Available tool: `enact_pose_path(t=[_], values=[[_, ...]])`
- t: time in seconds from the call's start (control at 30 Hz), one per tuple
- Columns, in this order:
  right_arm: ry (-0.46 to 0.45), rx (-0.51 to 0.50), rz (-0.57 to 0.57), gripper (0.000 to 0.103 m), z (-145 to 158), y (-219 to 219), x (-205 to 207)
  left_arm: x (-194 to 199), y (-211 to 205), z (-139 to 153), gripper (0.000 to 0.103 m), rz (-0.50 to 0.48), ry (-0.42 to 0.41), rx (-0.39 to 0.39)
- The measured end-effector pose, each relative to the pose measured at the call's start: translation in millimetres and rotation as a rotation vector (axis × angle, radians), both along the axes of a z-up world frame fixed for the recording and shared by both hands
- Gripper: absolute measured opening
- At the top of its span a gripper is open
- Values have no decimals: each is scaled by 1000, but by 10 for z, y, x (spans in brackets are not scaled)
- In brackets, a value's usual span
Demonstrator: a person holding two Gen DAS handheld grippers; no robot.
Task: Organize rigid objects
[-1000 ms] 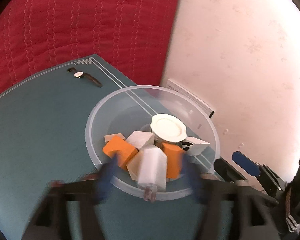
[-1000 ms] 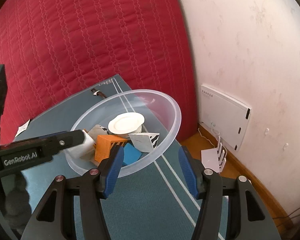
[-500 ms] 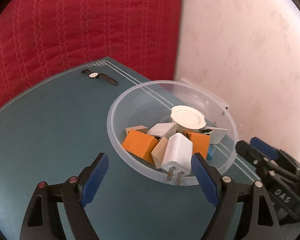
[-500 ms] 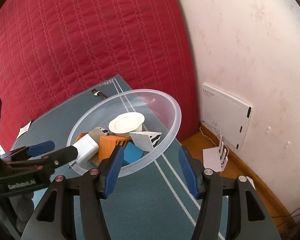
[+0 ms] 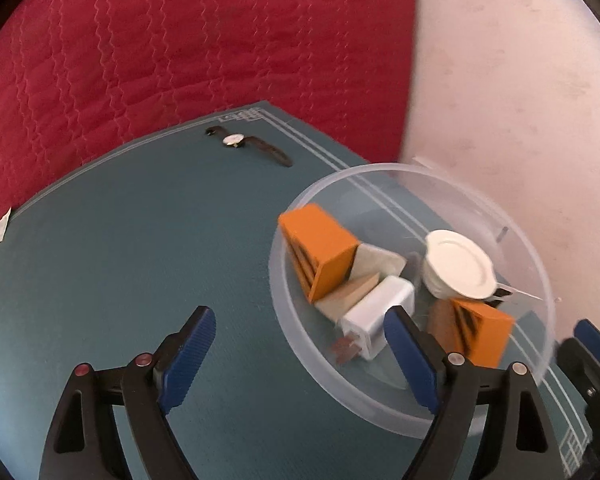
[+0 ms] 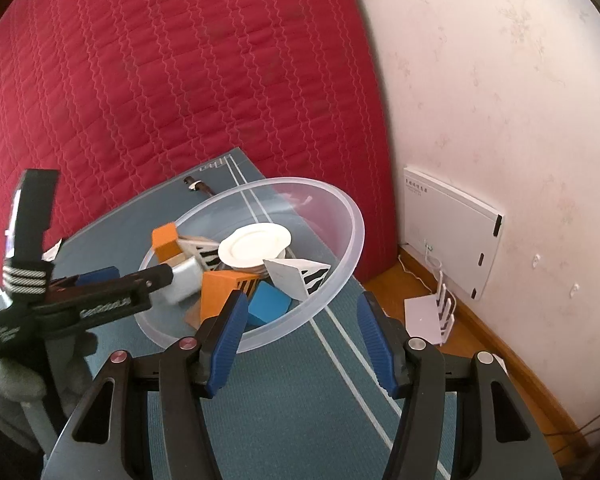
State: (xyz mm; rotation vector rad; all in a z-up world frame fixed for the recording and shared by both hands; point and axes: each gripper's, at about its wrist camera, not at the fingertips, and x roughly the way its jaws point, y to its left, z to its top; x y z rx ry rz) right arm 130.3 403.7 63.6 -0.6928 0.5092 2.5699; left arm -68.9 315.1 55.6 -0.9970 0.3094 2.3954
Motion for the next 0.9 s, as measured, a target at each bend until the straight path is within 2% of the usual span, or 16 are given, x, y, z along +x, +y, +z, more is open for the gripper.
enact_pose_path(t=[0.1,0.3,0.37,0.6,0.9], values=[[-1,1,1,58,-9,-3,6,13,-37,11,90,-4,-10,10],[-11,-5,10,58,-15,-22,15,104,-99,62,98,-6,3,4],[-17,-6,17,61,-13,-36,22,143,-123,76,102,0,9,-3],[-41,-14,14,69,-27,-74,39,333,-222,106,103,25,93,-75],[-94,-11,13,79,-64,-212,71,425,-413,192,103,51,115,-59]])
